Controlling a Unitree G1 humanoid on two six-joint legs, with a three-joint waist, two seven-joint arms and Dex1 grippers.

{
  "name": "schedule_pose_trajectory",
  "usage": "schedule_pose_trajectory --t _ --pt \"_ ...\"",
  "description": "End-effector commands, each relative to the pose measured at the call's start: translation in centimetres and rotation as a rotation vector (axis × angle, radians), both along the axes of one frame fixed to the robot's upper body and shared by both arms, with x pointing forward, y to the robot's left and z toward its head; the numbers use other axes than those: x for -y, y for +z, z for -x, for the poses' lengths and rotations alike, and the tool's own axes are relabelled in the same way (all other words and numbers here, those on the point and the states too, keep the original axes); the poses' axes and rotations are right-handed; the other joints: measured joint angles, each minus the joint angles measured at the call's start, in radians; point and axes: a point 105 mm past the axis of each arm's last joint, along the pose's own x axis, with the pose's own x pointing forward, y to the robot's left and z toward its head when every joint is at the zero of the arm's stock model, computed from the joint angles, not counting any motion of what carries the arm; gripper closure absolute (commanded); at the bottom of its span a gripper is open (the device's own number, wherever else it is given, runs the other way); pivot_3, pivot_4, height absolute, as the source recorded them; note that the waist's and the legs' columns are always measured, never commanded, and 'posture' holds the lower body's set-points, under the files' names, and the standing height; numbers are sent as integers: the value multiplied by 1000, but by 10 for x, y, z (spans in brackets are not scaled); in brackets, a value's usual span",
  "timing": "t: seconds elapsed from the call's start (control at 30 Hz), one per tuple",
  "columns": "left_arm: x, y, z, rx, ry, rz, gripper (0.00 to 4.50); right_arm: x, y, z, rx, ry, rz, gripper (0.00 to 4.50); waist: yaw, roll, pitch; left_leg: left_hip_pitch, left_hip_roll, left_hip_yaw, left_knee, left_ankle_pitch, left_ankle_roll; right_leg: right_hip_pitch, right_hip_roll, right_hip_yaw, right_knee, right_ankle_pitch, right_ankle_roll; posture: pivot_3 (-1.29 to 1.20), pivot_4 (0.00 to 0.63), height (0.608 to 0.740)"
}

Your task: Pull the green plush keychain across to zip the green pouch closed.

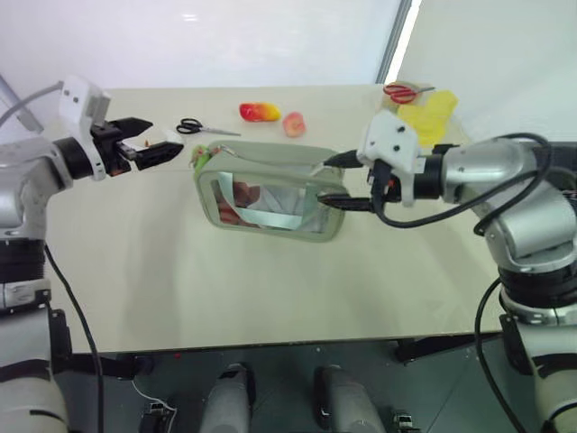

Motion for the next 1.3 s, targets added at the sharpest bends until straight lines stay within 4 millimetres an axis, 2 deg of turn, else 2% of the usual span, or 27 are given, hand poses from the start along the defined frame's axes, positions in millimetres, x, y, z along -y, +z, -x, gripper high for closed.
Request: schedule_pose_trajectory --t 0.03,0.07,0.17,0.3,0.33,0.53,0.67,0.83,0.97,1.03,1.13,1.3 --pt "5 13 -1 48 -25 -14 0 -6 3 -7 52 -9 -22 1401 0 0 0 0 0 0 0 0 0 0 0 0 0 0 0 0 150 740" --pt "5 13 -1 47 -26 -14 0 -6 -1 -9 53 -12 -16 1401 0 0 0 0 0 0 0 0 0 0 0 0 0 0 0 0 150 740" --pt "5 10 -2 38 -32 -23 0 -5 -10 -13 49 -20 -1 2220 0 0 0 0 0 0 0 0 1 0 0 0 0 0 0 0 150 740" --pt "6 2 -7 15 -35 -14 0 -7 -15 -12 45 5 5 4282 1 0 0 0 0 0 -1 0 1 0 0 0 0 0 1 0 150 740" --pt "7 -1 -9 5 -39 -2 0 -8 -16 -11 44 13 7 4439 1 0 0 0 0 0 -1 0 1 0 0 0 0 0 1 0 150 740" --pt "20 -21 -14 -36 -76 4 0 -10 -14 -8 59 28 6 4439 1 0 0 0 0 0 1 1 1 0 0 0 0 0 0 0 150 740" --pt "22 -29 -18 -53 -76 5 0 -11 -11 -8 66 26 -5 4439 0 0 0 0 0 0 0 1 1 0 0 0 0 0 1 0 150 740" --pt "28 -37 -13 -88 -126 5 0 -12 -9 -8 62 20 -18 4439 1 0 0 0 0 0 0 1 1 0 0 0 0 1 2 0 150 740" --pt "30 -37 -9 -96 -149 11 1750 -12 -7 -9 56 15 -34 4500 -1 0 0 0 0 0 0 1 1 0 0 0 0 0 0 0 150 740" --pt "29 -38 -9 -97 -145 5 2931 -13 -6 -10 58 13 -37 4500 -2 0 0 0 0 0 0 1 1 0 0 0 0 0 0 0 150 740" --pt "24 -33 -10 -76 -121 0 4334 -13 -5 -10 58 13 -36 4500 -1 0 0 0 0 0 0 1 1 0 0 0 0 0 0 0 150 740" --pt "22 -12 -10 -29 -113 10 4428 -13 -6 -10 57 13 -38 4500 0 0 0 0 0 0 0 1 1 0 0 0 0 0 1 0 150 740"
